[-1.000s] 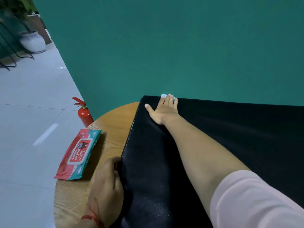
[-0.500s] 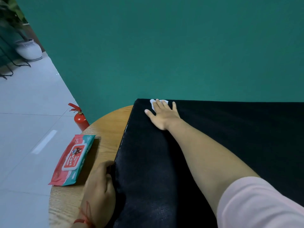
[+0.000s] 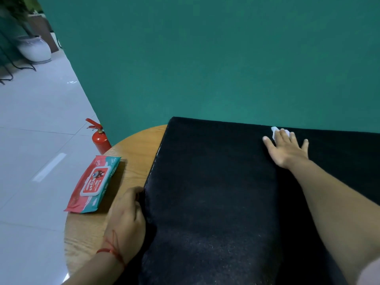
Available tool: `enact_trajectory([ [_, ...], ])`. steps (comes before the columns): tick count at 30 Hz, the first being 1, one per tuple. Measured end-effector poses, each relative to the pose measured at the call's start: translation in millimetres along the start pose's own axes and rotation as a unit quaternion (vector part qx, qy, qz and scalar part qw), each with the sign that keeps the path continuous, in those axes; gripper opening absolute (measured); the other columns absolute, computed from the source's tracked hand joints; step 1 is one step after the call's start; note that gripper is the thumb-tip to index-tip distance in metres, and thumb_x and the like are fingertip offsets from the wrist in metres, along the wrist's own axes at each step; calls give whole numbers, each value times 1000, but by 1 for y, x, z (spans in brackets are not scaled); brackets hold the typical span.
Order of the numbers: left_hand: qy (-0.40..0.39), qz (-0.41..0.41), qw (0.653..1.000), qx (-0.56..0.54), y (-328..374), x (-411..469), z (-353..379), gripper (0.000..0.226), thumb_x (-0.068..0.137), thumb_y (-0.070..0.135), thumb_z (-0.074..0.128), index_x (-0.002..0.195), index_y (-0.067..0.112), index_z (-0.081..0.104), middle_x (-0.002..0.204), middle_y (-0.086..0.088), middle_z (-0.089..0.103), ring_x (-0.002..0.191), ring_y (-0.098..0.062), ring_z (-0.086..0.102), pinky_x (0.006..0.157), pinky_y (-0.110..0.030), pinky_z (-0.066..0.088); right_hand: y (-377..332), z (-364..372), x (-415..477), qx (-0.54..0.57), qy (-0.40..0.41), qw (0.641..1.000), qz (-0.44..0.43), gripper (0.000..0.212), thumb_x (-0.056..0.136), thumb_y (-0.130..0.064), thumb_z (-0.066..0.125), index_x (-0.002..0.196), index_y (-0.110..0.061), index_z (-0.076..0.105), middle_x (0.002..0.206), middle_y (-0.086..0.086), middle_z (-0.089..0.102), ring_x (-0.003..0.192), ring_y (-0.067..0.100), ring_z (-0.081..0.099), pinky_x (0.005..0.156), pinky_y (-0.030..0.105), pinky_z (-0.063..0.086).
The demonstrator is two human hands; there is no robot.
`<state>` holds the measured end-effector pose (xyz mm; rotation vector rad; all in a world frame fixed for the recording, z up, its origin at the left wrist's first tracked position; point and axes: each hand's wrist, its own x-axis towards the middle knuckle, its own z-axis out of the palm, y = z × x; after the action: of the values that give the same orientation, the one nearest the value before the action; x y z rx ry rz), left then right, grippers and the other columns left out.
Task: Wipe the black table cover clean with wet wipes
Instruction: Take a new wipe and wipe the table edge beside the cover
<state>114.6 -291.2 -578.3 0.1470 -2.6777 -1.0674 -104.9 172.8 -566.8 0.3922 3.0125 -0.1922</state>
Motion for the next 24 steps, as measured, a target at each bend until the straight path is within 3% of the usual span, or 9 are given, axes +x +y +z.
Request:
enact_trajectory([
  [6,3,-3,1000,12,-1,-1,1,35,94,18,37,119,34,56,108,12,62,102,-14,58,94,-45,51,-67,5,-1,16,-16,1000,-7,106,88,-89,0,169,-21,-9,178,2,-12,163,24,-17,128,61,-10],
  [10,11,-4,1000,18,-4,-1,2,34,96,13,39,118,34,55,107,12,61,103,-13,57,95,-47,50,-161,14,-10,20,-23,996,-85,109,87,-89,-1,169,-19,-9,178,5,-10,163,30,-16,127,61,-11],
  [16,17,10,1000,8,-6,2,3,39,91,11,41,116,38,55,107,16,61,104,-10,57,94,-37,47,-287,33,-39,22,-42,978,-203,106,91,-86,-1,167,-13,-15,176,8,-17,161,30,-23,126,62,-15],
  [21,15,2,1000,14,-11,3,5,40,89,17,38,122,32,57,111,13,61,107,-10,57,98,-39,47,-314,40,-67,31,-53,962,-267,105,93,-86,2,168,-15,-12,177,7,-17,161,28,-23,126,61,-15],
  [24,5,-5,1000,12,-11,4,5,38,96,9,44,123,31,57,114,11,62,110,-12,57,101,-43,49,-309,43,-93,34,-51,949,-311,102,94,-85,3,169,-18,-7,177,5,-14,161,25,-22,127,62,-13],
])
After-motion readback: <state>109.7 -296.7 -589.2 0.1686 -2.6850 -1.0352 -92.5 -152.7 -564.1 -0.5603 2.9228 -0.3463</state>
